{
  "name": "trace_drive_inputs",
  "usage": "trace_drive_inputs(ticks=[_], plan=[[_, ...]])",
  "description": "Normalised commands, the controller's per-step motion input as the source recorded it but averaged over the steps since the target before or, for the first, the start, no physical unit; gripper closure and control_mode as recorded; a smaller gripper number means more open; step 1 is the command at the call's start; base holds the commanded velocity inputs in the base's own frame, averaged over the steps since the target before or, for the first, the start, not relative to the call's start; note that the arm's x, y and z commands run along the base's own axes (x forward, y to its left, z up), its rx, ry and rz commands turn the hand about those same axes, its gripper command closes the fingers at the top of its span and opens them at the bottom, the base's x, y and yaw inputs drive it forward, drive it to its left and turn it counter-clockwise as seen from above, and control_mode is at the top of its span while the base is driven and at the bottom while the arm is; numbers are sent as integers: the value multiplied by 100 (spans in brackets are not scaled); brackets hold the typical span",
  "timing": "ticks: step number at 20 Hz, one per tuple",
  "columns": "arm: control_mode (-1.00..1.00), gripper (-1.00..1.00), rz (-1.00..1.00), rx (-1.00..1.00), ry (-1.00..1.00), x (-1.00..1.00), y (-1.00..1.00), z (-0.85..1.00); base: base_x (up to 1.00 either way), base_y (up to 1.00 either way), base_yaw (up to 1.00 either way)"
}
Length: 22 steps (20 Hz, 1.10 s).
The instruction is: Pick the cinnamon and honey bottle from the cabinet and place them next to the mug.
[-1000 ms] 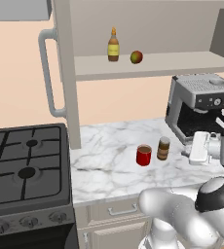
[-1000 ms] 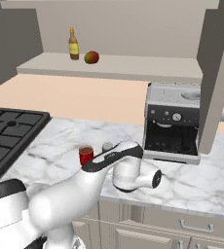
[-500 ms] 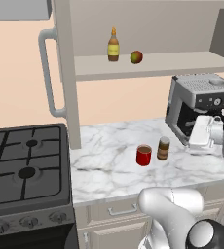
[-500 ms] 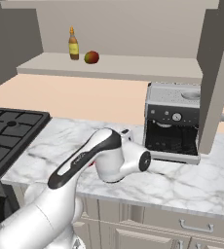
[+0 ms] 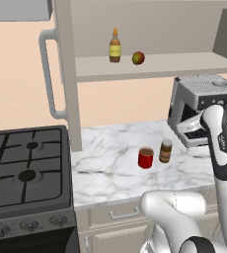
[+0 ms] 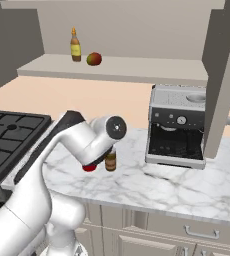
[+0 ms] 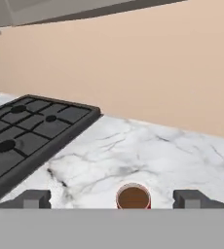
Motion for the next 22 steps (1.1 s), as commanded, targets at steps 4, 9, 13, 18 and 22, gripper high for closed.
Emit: trace_drive_inputs(ticks=[4, 9, 13, 18, 22], plan=[[-100, -100, -23, 0, 26, -3, 39, 70, 0, 0, 0], [-100, -100, -5, 0, -9, -21, 35, 97, 0, 0, 0], [-100, -100, -3, 0, -27, -20, 26, 88, 0, 0, 0], [-100, -100, -12, 0, -21, 1, 23, 71, 0, 0, 0], [-100, -100, -12, 0, -6, 20, 29, 66, 0, 0, 0]])
